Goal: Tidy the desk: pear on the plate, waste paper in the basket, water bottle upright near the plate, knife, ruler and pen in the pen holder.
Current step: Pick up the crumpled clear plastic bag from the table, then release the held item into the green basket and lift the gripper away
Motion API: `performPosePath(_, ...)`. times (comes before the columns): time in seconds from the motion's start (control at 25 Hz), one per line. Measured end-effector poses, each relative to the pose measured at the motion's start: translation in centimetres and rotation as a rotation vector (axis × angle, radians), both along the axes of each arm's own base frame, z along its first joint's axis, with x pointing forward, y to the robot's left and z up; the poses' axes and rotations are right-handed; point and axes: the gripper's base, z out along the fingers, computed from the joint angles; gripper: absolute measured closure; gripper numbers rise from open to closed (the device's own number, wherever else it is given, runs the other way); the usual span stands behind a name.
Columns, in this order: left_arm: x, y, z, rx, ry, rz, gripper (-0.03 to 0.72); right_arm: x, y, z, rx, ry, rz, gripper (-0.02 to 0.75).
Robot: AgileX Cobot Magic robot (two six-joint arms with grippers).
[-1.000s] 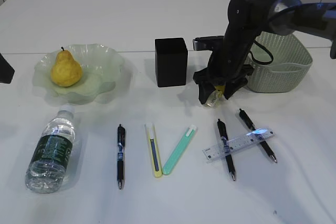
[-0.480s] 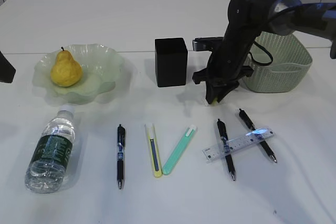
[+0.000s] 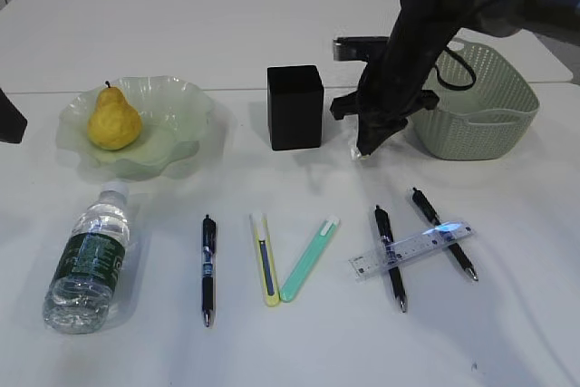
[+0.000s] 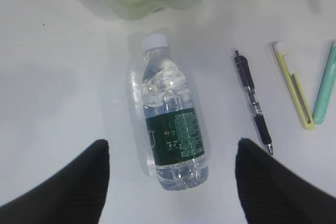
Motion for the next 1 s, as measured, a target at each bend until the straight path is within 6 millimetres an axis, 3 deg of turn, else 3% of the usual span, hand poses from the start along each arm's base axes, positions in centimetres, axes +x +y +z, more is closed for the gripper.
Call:
performPosePath(0.32, 0.0, 0.0, 0.0, 0.000, 0.000, 0.000, 0.160, -0.7, -0.4, 4.8, -0.007, -0.097, 0.006, 0.749)
performPosePath(0.44, 0.0, 0.0, 0.0, 0.000, 0.000, 0.000, 0.160, -0.9, -1.7, 6.7, -0.027, -0.140, -0.011, 0.749)
performPosePath(0.56, 0.0, 0.0, 0.0, 0.000, 0.000, 0.000, 0.160, -0.8, -4.3, 8.1, -0.031, -0.166, -0.069, 0.749)
performPosePath(0.76, 0.0, 0.0, 0.0, 0.000, 0.000, 0.000, 0.160, -0.2, -10.0, 8.4, -0.043, -0.175, -0.208, 0.750)
performPosePath(1.0, 0.0, 0.0, 0.0, 0.000, 0.000, 0.000, 0.160, 0.4, -13.9, 8.6, -0.043, -0.229, -0.324, 0.750)
